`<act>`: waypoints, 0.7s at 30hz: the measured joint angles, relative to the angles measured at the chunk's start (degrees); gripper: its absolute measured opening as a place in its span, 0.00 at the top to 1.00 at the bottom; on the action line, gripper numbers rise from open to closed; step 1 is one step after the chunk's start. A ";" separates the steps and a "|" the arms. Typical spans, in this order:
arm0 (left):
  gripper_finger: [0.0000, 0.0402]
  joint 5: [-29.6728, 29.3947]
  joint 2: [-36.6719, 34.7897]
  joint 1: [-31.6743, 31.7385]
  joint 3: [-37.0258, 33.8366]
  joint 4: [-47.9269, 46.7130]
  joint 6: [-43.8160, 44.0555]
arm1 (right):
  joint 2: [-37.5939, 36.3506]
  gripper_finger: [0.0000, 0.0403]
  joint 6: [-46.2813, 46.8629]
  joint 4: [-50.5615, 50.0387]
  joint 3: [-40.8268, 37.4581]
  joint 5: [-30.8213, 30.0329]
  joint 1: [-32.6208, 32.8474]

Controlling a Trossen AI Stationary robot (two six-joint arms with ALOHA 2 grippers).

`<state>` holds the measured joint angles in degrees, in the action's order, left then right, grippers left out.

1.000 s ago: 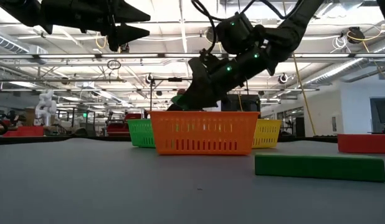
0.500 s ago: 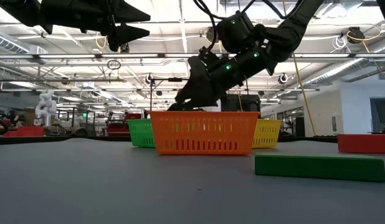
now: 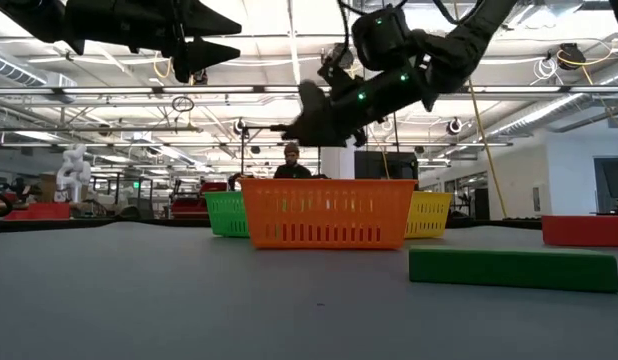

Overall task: Sort & place blocks by color
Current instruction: Put the red block into the orange bin

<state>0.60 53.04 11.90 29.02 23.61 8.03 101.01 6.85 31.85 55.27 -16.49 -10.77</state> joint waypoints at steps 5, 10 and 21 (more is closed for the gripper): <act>0.37 -0.02 0.00 0.00 0.02 -0.79 -0.78 | -5.67 0.44 -1.76 -22.96 2.24 -1.49 1.12; 0.37 -0.20 -0.01 0.20 0.02 -1.23 -0.90 | -15.45 0.44 -0.84 -40.02 2.35 -1.46 4.66; 0.37 -0.20 0.00 -0.42 0.02 -0.90 0.00 | -32.36 0.44 19.67 -75.83 2.40 -1.56 14.86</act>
<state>0.40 53.04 11.48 29.04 22.71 8.03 68.65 26.52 -43.97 57.67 -18.05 4.09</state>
